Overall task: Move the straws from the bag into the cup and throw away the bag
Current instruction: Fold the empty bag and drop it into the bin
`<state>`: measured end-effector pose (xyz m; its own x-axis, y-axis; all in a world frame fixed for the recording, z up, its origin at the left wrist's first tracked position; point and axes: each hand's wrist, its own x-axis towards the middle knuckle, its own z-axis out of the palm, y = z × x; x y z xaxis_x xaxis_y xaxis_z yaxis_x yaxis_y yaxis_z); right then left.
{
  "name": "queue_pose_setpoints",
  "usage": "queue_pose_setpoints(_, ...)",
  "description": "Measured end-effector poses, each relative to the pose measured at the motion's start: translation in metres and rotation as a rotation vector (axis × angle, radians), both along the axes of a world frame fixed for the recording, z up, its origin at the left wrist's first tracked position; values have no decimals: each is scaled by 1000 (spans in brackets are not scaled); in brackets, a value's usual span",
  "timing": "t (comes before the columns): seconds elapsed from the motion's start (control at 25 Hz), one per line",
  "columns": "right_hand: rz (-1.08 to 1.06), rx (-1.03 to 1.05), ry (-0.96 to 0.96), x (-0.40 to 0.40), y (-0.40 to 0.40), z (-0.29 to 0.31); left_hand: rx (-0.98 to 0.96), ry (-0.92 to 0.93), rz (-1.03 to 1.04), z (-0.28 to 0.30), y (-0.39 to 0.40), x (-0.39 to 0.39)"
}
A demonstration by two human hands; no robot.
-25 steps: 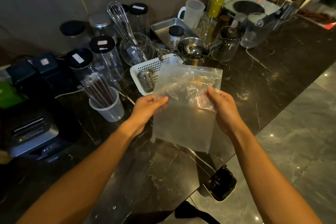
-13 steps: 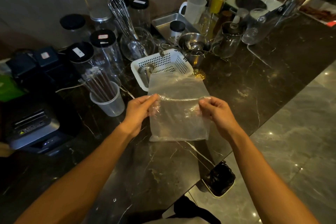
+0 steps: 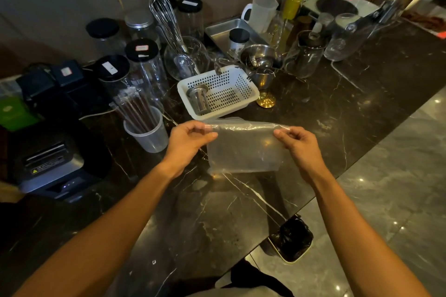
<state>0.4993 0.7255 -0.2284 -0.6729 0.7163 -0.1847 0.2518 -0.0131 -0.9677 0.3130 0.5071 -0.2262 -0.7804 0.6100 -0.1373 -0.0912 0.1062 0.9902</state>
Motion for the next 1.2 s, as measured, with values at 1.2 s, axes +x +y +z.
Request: queue_pose_setpoints(1.2,121,134,-141,-3,-2,1,8,4,-41,-10,16,2)
